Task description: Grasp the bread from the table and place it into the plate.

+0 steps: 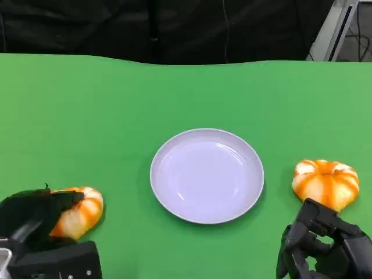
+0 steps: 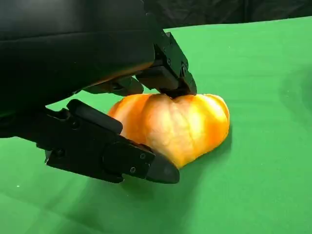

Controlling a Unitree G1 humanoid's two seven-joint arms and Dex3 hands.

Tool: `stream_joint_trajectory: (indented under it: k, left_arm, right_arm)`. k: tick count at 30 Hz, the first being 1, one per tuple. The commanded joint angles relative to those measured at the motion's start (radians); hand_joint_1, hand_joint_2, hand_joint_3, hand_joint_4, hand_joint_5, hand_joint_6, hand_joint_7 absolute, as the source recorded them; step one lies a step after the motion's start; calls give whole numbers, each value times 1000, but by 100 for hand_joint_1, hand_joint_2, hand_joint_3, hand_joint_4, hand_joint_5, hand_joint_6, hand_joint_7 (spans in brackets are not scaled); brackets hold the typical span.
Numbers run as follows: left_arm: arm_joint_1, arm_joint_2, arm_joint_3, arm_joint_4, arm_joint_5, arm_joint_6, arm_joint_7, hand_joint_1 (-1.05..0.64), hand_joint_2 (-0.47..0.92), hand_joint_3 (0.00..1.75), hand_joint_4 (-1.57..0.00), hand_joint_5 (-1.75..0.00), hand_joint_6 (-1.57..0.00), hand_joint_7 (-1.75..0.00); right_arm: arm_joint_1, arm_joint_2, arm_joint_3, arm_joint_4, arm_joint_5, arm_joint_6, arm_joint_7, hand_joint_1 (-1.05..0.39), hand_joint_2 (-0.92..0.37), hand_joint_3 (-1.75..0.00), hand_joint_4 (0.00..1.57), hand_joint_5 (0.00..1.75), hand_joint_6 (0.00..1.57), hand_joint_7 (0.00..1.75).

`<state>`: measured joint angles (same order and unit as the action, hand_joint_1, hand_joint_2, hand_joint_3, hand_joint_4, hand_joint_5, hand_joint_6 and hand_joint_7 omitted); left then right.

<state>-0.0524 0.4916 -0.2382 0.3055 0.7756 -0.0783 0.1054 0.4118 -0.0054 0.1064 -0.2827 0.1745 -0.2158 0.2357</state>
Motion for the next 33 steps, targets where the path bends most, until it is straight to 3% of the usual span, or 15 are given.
stream_joint_trajectory:
  k: [1,24,25,27,30,31,32,33]
  left_arm:
    - [-8,10,-4,18,-7,12,8,-41,92,9,-59,-5,-65,-3]
    - [-50,-22,-40,177,-15,-41,195,-38,92,3,-64,-2,-70,-2]
    - [-53,-30,-35,196,-23,-67,235,-27,92,5,-86,-10,-87,-7]
    - [-58,-36,-30,221,-35,-105,289,-15,92,8,-106,-17,-102,-10]
    - [-65,-34,-33,236,-39,-131,331,-11,92,11,-120,-24,-114,-13]
    - [-66,-36,-32,238,-41,-137,348,-11,92,11,-98,-94,-113,-45]
    - [-66,-39,-31,245,-44,-148,367,-12,92,9,-82,-133,-96,-90]
    - [-67,-40,-31,252,-47,-159,382,-12,92,8,-74,-158,-74,-140]
  right_arm:
    - [5,-7,-6,-10,5,1,-6,-14,-56,-121,85,175,69,168]
    - [-5,2,3,4,8,-6,-11,-12,-57,-121,85,175,70,168]
    - [-5,2,2,3,7,-5,-12,-12,-57,-121,84,175,70,168]
    - [-3,0,3,0,2,-5,-13,-12,-57,-121,84,175,70,168]
    - [-3,-1,2,2,5,-7,-11,-12,-57,-122,84,175,70,168]
    - [-2,-2,1,1,5,-5,-10,-12,-57,-121,84,175,70,168]
    - [-3,-2,1,1,5,-6,-10,-12,-57,-121,84,175,70,168]
    - [-3,-3,1,1,5,-5,-10,-13,-57,-121,84,175,70,167]
